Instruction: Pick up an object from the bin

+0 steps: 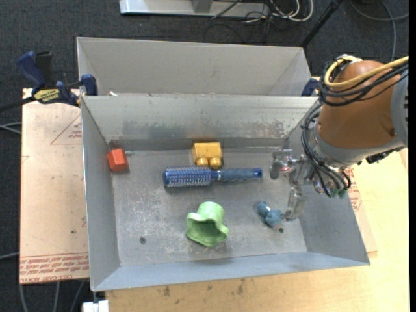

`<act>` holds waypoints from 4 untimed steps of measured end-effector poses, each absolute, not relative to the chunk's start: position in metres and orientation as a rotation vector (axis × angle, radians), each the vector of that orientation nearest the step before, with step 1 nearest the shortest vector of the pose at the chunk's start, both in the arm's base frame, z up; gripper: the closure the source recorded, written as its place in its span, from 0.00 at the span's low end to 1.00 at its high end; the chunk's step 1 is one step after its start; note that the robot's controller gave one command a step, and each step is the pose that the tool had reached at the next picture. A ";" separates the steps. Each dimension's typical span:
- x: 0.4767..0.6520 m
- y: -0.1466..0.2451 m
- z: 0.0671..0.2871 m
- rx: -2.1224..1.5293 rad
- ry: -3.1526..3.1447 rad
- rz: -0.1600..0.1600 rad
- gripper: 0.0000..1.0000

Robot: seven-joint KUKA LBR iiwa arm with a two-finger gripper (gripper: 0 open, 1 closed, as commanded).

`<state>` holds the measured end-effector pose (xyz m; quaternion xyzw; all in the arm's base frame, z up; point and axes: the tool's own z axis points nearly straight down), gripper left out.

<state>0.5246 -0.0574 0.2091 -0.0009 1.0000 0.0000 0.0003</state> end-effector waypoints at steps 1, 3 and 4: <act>0.589 -0.051 0.118 -0.251 3.132 0.003 0.00; 0.648 0.035 0.075 -0.368 3.116 0.002 1.00; 0.637 0.031 0.268 -0.378 3.108 -0.001 1.00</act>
Offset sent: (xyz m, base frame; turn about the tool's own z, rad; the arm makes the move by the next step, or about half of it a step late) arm 0.0646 0.0050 -0.0871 -0.1592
